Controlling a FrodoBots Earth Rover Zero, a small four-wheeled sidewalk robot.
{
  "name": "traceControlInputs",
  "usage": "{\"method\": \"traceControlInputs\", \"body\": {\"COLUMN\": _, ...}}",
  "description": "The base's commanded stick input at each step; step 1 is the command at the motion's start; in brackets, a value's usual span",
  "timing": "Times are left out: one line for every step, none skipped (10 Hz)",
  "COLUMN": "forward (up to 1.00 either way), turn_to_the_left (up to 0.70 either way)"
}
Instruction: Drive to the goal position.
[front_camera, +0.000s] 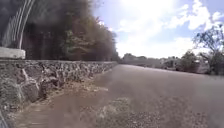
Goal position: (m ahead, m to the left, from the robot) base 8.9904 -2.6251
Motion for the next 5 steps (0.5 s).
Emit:
{"method": "traceControlInputs", "body": {"forward": 0.5, "turn_to_the_left": 0.0}}
{"method": "traceControlInputs", "body": {"forward": 0.5, "turn_to_the_left": 0.0}}
{"method": "traceControlInputs", "body": {"forward": 0.5, "turn_to_the_left": 0.0}}
{"method": "traceControlInputs", "body": {"forward": 0.5, "turn_to_the_left": 0.0}}
{"method": "traceControlInputs", "body": {"forward": 0.5, "turn_to_the_left": 0.0}}
